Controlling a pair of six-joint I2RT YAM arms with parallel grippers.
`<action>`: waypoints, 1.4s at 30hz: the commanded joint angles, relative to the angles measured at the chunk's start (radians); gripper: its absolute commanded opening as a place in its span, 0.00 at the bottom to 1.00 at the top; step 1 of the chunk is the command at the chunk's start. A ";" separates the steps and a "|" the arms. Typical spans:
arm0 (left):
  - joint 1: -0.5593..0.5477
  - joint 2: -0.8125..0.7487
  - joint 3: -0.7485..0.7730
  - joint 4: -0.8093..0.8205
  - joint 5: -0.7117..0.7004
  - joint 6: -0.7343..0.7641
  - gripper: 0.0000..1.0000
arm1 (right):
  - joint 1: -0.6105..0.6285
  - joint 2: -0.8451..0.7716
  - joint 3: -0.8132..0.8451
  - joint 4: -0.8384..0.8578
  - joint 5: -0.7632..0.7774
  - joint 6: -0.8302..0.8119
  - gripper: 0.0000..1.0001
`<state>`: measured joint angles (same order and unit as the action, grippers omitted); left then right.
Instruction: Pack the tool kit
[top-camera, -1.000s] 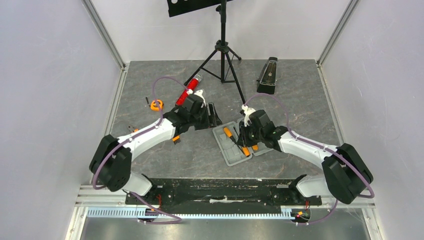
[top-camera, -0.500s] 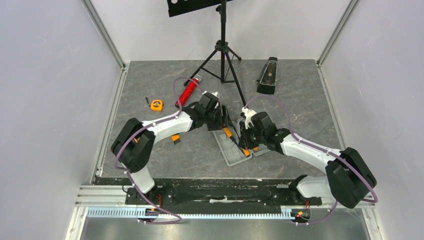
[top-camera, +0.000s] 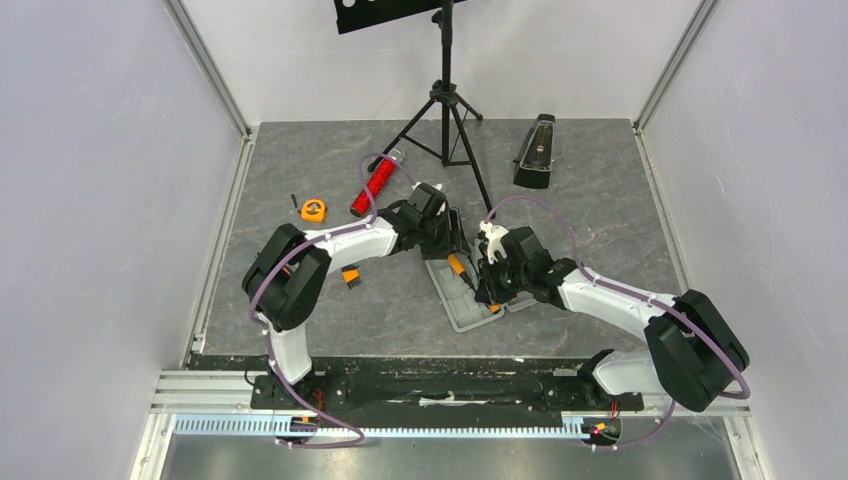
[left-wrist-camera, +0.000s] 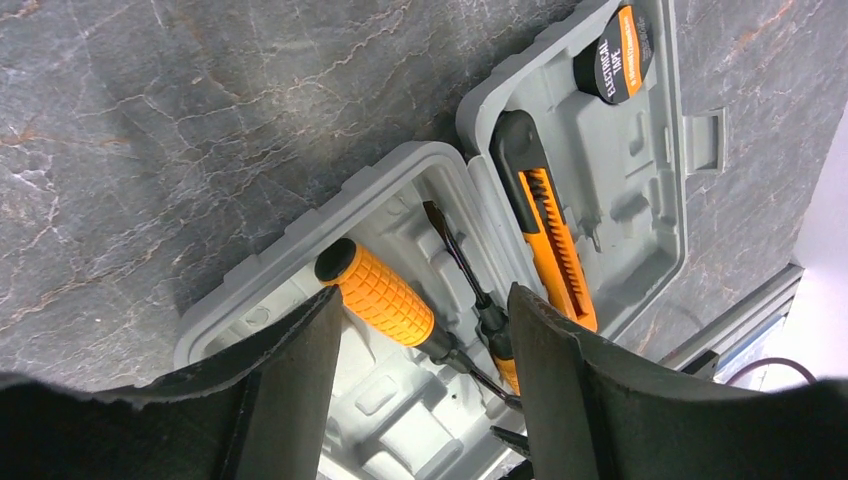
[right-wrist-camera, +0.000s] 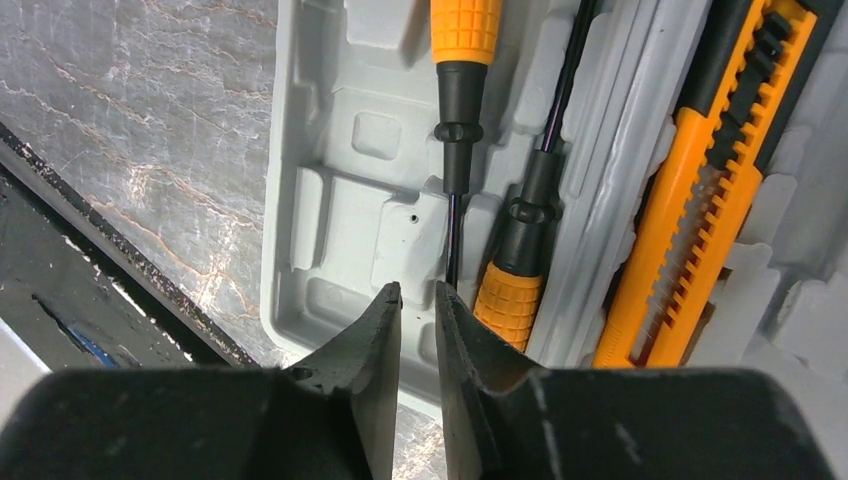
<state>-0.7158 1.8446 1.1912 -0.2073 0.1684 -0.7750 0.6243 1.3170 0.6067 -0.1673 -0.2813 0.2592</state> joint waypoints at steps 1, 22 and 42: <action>-0.005 0.021 0.044 0.008 0.019 -0.059 0.67 | 0.002 0.004 -0.010 0.042 -0.030 -0.019 0.21; -0.006 0.102 0.120 0.051 0.053 -0.086 0.70 | 0.001 -0.076 -0.035 0.093 0.008 -0.036 0.22; -0.012 -0.046 0.045 -0.050 -0.068 0.011 0.54 | 0.002 -0.033 -0.041 0.061 0.049 -0.050 0.15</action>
<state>-0.7170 1.7912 1.2541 -0.2356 0.0814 -0.7990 0.6243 1.2625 0.5713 -0.1150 -0.2371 0.2237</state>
